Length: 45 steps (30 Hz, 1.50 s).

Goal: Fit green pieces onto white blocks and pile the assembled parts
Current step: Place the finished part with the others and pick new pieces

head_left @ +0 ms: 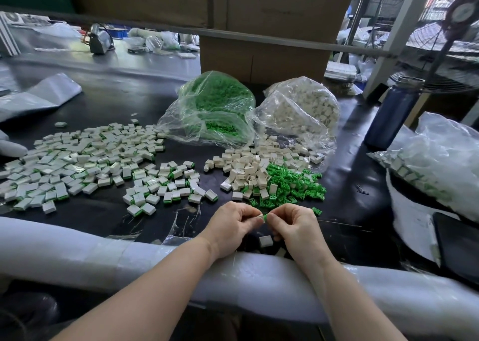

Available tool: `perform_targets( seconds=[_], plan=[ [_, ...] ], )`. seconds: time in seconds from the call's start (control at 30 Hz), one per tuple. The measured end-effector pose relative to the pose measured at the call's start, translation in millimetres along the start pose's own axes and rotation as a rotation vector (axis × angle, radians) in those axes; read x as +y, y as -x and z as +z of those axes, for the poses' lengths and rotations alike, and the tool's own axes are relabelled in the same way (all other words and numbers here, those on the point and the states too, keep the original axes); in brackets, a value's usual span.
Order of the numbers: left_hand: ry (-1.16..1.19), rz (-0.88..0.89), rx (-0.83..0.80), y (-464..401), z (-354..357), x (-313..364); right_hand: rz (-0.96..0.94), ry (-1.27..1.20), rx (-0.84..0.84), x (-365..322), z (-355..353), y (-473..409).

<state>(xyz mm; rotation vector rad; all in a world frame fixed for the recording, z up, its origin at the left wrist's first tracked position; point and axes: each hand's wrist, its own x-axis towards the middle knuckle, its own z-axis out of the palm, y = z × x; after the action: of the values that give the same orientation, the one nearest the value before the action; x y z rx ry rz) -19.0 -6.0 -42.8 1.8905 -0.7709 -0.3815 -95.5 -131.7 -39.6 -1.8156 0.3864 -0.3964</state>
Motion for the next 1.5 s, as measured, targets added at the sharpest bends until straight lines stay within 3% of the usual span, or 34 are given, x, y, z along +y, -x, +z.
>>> perform_targets(
  seconds=[0.4, 0.7, 1.3, 1.5],
  plan=[
    [-0.213, 0.116, 0.013, -0.6, 0.7, -2.5, 0.014, 0.080, -0.050, 1.4, -2.9, 0.1],
    [-0.185, 0.117, -0.007, -1.1, -0.7, -0.3, 0.016, 0.091, -0.052, 1.3, -3.4, 0.5],
    [-0.356, 0.181, -0.010, 2.9, 1.9, 4.1, -0.008, 0.117, -0.055, 1.7, -3.2, 1.2],
    [-0.129, 0.116, 0.030, 2.2, 1.2, 3.6, -0.036, -0.019, -0.025, 1.0, -2.1, 1.2]
  ],
)
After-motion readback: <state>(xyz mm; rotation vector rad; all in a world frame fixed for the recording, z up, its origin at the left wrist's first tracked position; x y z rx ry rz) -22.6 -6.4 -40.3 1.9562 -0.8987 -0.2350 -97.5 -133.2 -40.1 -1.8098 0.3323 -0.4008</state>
